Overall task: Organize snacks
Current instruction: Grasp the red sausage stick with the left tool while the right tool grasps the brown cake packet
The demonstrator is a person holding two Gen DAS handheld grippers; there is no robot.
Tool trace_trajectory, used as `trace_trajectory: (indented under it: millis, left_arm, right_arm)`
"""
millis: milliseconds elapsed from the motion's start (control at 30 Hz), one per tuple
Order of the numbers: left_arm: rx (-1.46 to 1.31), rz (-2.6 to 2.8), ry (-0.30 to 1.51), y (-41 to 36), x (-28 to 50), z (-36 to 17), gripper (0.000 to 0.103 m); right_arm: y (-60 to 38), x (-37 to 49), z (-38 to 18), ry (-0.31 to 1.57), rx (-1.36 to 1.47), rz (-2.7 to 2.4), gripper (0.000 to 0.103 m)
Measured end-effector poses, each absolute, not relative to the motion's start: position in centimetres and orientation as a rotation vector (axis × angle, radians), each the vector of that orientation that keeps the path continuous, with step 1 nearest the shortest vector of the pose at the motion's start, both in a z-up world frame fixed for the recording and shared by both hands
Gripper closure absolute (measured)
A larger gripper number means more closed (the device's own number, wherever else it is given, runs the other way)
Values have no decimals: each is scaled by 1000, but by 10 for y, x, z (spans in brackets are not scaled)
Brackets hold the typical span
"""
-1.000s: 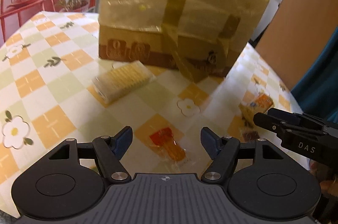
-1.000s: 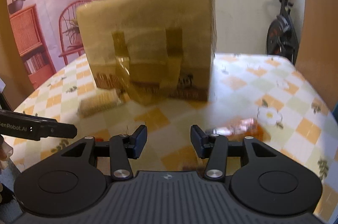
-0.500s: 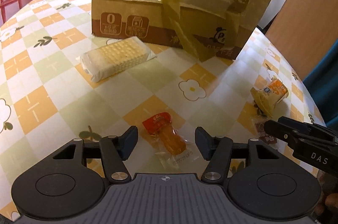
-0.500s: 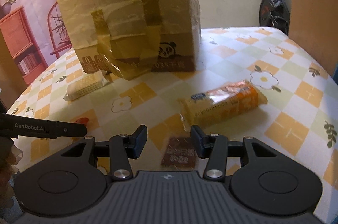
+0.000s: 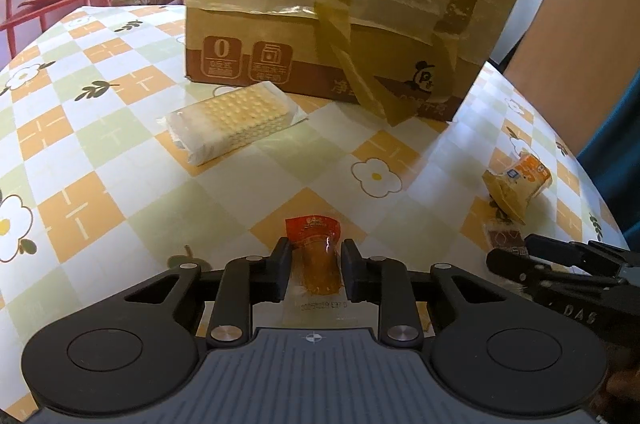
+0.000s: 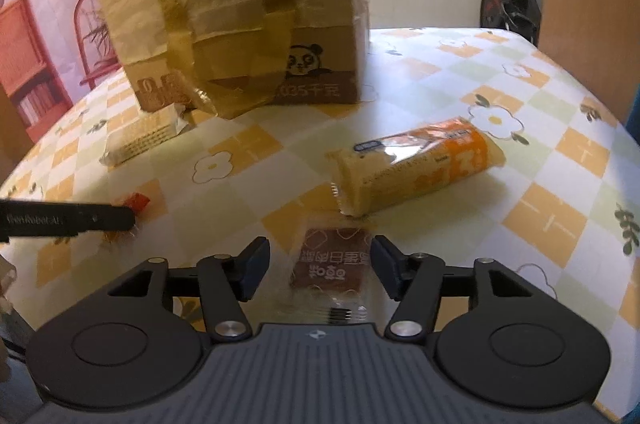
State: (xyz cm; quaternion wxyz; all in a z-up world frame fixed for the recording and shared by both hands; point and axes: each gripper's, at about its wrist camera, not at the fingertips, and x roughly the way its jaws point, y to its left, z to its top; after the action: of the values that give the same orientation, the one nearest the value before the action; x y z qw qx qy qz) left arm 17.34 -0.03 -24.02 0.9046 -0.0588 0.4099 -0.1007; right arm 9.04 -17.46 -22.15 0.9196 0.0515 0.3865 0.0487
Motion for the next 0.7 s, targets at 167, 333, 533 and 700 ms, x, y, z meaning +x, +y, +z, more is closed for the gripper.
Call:
trace_trajectory:
  millis: [167,333,533,700]
  left_arm:
    - [-126,-198,830,6,170,-241,75]
    - [-125,-195,820,10,168,-241,75]
    - [-127,-199,805,12,165,-239,82]
    - [-124,-203,775,13,162,-233,86]
  right_arm:
    - [-156,92,-227,772,22,111,41]
    - [-148,91,-231,737,2,101,41]
    - [-149,89,-231,723,13,95,41]
    - [-149,88,-229,723,23,132,55]
